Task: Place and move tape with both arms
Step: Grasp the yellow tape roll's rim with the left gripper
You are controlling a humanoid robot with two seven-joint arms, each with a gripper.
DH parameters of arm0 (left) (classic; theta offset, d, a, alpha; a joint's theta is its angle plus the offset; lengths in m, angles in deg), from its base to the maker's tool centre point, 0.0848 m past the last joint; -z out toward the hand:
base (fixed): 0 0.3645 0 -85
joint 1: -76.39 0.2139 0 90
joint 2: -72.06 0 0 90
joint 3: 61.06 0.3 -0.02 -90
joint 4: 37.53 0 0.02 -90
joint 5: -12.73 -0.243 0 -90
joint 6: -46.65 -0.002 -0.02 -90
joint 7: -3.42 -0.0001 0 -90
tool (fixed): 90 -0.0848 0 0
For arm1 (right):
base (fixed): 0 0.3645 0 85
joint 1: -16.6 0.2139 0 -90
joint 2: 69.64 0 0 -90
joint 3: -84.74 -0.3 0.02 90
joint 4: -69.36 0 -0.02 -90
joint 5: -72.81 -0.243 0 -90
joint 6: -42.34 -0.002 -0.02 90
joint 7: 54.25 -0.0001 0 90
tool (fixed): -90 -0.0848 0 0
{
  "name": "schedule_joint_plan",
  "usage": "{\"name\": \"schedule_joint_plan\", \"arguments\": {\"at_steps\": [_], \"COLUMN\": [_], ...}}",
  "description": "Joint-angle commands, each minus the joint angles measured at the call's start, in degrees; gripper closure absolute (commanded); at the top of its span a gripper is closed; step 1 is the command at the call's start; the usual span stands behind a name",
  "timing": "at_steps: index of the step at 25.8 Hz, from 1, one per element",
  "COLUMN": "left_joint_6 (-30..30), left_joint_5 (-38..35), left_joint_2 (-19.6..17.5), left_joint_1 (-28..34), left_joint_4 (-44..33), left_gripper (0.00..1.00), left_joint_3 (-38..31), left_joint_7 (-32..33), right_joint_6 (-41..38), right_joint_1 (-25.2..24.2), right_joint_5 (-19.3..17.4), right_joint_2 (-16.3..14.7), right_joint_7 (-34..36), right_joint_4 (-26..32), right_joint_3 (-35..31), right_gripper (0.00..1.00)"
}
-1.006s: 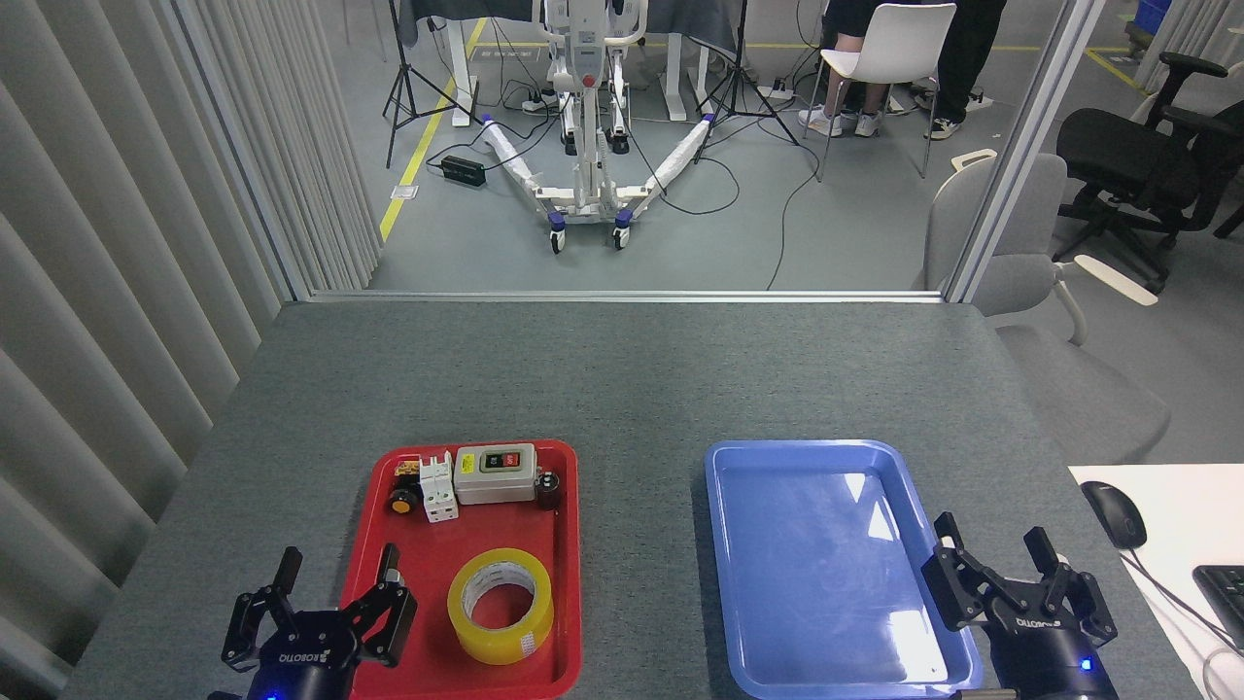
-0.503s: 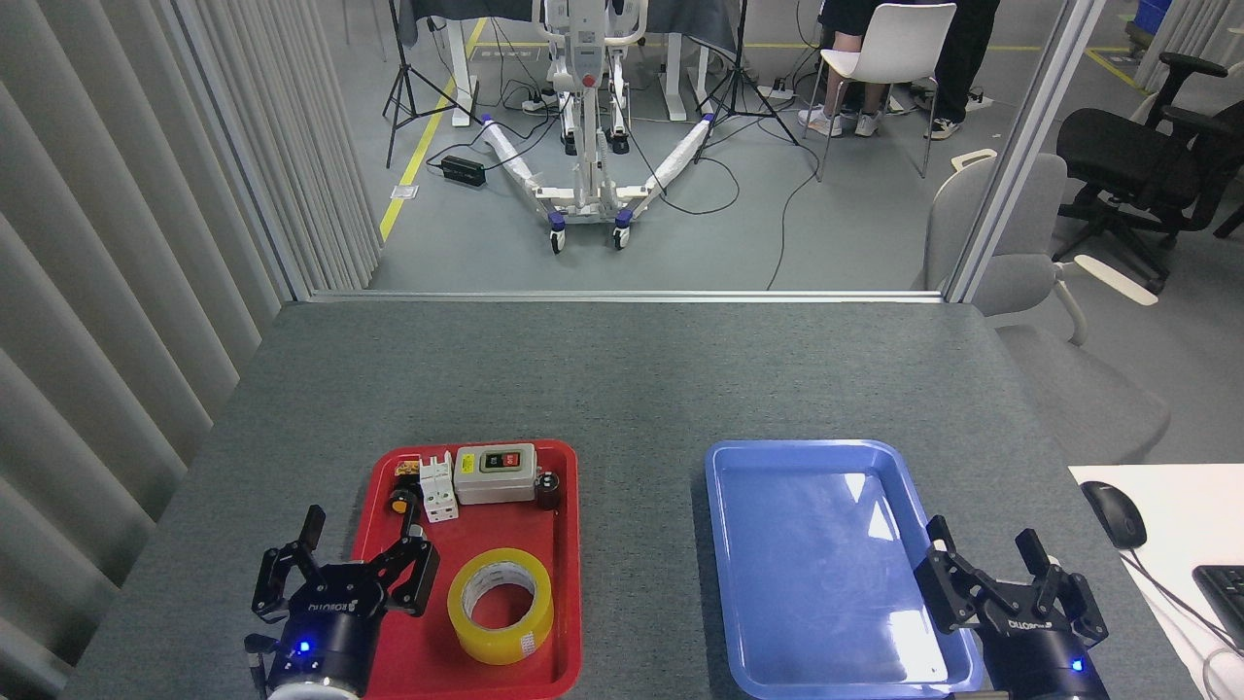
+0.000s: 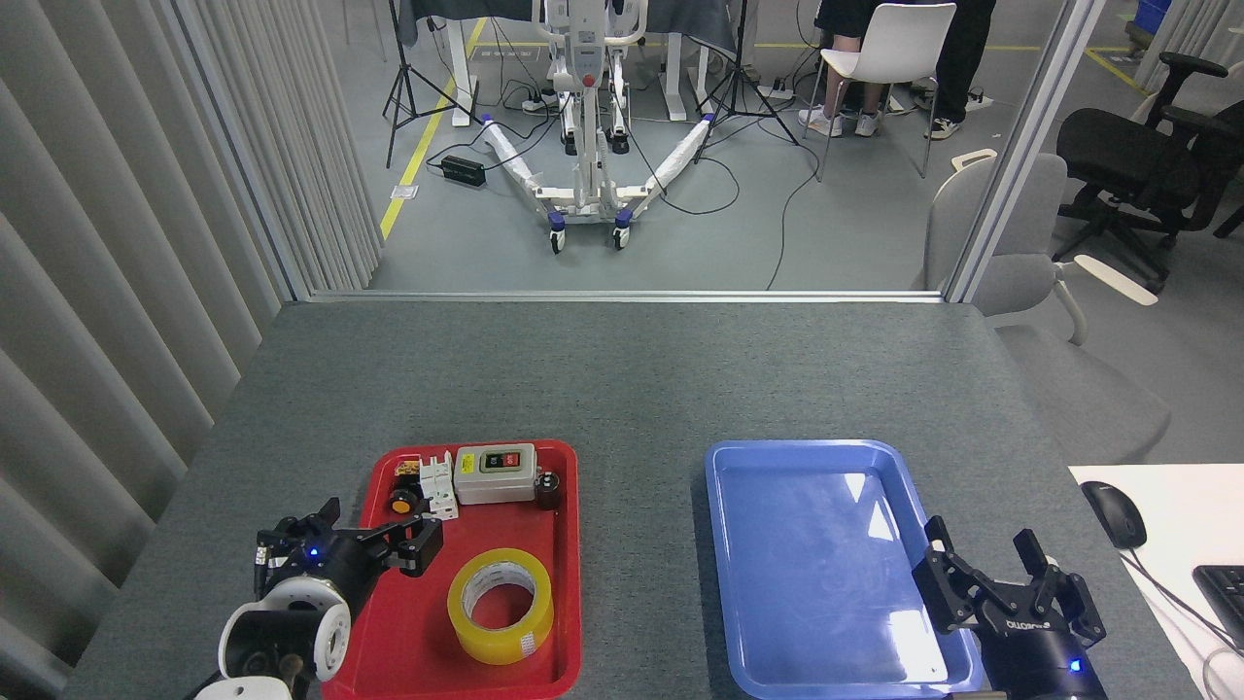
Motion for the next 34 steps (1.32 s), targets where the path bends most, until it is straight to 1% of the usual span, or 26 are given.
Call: {"name": "schedule_joint_plan", "arguments": {"at_steps": [1,6,9,13,16,18,20,27,29,32,34], "left_joint_6": [0.67,1.99,4.18,4.01,2.78,1.11,-0.12,-0.21,-0.47,-2.41,-3.64], "left_joint_5": [0.19,1.42,2.56,3.09,3.09,3.09,2.91,2.91,3.0,2.82,2.82], "left_joint_2": [-1.02,-1.02,-0.94,-0.5,0.12,0.56,0.65,1.7,1.79,1.79,1.7], "left_joint_1": [-2.32,-4.87,-6.37,-7.51,-8.39,-8.39,-8.39,-8.47,-8.91,-8.91,-8.91], "left_joint_4": [-0.11,0.07,0.42,3.41,8.59,10.7,11.49,13.16,14.83,15.89,15.89], "left_gripper": [0.0,0.0,0.0,0.0,0.0,0.0,0.0,0.0,0.0,0.0,0.0], "left_joint_3": [0.69,4.47,5.61,6.93,7.11,7.28,7.64,8.6,8.6,8.6,8.6], "left_joint_7": [13.82,26.39,30.79,30.88,29.82,29.65,29.65,29.38,28.24,25.08,25.16], "right_joint_6": [0.0,0.0,0.0,0.0,0.0,0.0,0.0,0.0,0.0,0.0,0.0], "right_joint_1": [0.08,0.16,0.25,0.25,1.04,0.95,1.04,1.74,1.92,1.83,1.75], "right_joint_5": [0.06,-0.03,-0.03,-0.03,0.06,-0.03,-0.03,-0.03,-0.03,-0.03,-0.03], "right_joint_2": [-0.01,-0.01,0.08,0.26,0.26,0.35,0.35,0.08,-0.18,-0.27,-0.18], "right_joint_7": [-0.05,-0.05,-0.05,-0.05,-0.05,-0.05,-0.05,-0.05,-0.05,-0.05,-0.05], "right_joint_4": [0.0,-0.09,-0.09,-0.44,-0.53,-0.44,-0.44,-0.53,-0.44,-0.44,-0.44], "right_joint_3": [0.0,0.0,0.0,-0.09,0.0,0.0,0.0,-0.09,-0.09,-0.09,0.0], "right_gripper": [0.0,0.0,0.0,0.0,0.0,0.0,0.0,0.0,0.0,0.0,0.0]}}
